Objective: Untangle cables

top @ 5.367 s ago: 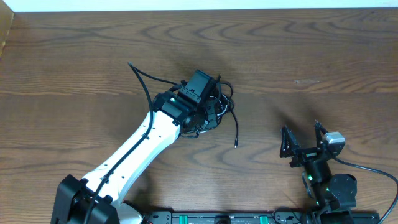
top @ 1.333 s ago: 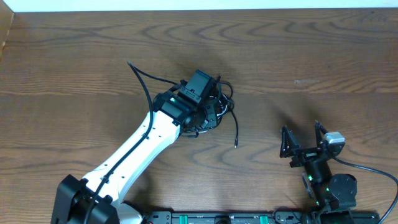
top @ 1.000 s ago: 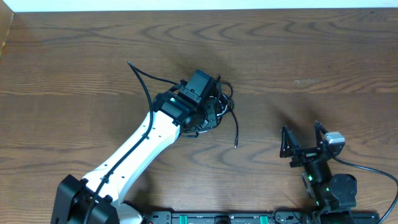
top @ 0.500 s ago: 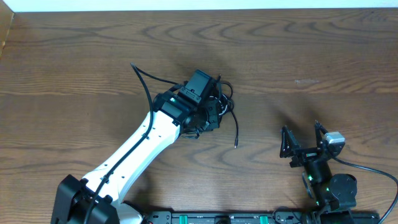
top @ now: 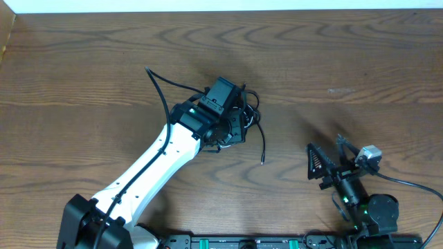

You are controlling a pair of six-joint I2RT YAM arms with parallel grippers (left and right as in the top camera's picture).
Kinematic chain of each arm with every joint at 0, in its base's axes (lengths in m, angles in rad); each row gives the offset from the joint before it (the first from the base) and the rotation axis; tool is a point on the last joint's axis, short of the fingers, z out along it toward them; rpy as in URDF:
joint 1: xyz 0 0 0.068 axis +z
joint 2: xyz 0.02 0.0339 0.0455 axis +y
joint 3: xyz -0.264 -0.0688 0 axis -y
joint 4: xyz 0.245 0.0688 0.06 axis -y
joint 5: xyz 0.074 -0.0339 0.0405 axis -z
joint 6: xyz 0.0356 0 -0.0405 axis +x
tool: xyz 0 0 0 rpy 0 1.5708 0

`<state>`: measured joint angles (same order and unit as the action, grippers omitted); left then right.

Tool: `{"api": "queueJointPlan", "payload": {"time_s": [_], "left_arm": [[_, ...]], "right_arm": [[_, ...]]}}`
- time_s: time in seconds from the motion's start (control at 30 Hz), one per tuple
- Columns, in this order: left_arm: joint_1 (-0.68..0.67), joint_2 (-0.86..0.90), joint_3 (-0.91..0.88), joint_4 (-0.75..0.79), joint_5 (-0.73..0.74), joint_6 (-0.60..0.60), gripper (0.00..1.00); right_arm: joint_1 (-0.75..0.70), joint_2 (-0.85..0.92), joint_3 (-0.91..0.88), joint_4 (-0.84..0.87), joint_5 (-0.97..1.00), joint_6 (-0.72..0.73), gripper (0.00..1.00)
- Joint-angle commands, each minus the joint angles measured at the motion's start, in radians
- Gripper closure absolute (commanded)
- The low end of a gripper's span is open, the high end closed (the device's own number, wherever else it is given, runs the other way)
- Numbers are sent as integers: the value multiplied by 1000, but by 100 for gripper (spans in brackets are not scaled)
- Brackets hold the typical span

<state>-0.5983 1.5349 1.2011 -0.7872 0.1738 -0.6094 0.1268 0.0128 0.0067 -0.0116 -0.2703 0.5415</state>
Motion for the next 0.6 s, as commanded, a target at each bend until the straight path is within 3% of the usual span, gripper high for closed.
{"api": "queueJointPlan", "payload": {"time_s": [0.0, 0.23, 0.57], "left_arm": [[23, 21, -6, -5, -43, -39, 39], [100, 64, -6, 5, -43, -39, 38], [252, 76, -6, 34, -32, -61, 38]], "right_arm": [[6, 0, 6, 19, -164, 61, 1], [6, 182, 214, -87, -224, 16, 1], [6, 843, 741, -459, -479, -135, 1]]}}
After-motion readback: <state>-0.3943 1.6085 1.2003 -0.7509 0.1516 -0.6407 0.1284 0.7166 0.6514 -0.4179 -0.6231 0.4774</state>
